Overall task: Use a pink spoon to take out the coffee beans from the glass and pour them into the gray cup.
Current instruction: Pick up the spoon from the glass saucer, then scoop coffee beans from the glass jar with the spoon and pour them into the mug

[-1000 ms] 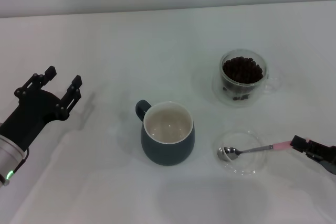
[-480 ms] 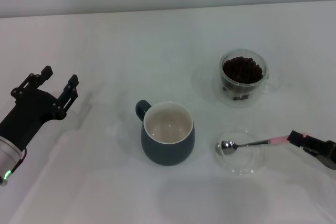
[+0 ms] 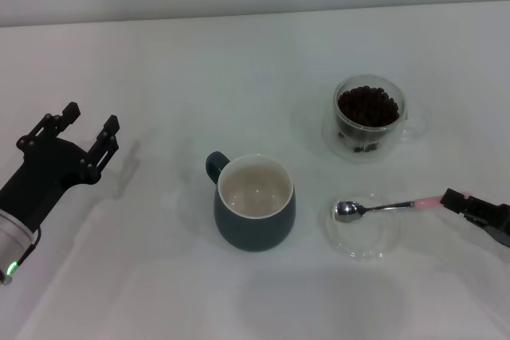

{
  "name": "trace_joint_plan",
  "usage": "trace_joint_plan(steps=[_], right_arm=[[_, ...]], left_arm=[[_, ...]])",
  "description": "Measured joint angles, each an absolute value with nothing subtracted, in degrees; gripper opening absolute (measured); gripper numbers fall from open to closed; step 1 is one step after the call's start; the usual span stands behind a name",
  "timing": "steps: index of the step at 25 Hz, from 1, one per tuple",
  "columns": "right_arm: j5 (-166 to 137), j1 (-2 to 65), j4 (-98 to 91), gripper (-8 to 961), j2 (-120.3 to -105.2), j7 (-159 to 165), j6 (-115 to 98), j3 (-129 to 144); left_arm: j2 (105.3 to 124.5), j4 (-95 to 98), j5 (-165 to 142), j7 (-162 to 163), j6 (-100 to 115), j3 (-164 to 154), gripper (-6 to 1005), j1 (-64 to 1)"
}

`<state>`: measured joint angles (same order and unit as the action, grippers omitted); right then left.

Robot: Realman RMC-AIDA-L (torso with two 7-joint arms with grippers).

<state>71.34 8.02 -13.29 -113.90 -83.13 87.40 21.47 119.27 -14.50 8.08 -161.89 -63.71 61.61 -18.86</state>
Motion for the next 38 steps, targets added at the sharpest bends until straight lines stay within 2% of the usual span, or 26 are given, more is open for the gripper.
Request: trace_joint_plan(steps=[8,15,19,38], right_arm=[[70.82,7.94,-14.77,148,-112.88,-82.82,90.19,21.94],[70.82,7.86,-14.92,148,-110.21,-82.67,93.98,21.62],[71.35,8.65,-15.47,148,-109.33,-82.59,95.57,21.55],[74.28,14.76,-27.3,147,-108.43,-82.08,93.67,15.26]], left_arm=[[119.27,-14.5,8.08,-161.89,-63.71,61.61,615,-18.81],[119.27,-14.5,8.08,-161.89,-63.72,61.61,615,-18.81],[119.3,-14.5,8.08,-161.89,-63.74,61.61,614,-18.78],[119.39,-14.52,8.03,-161.9,-63.93,61.49,614,-15.95]])
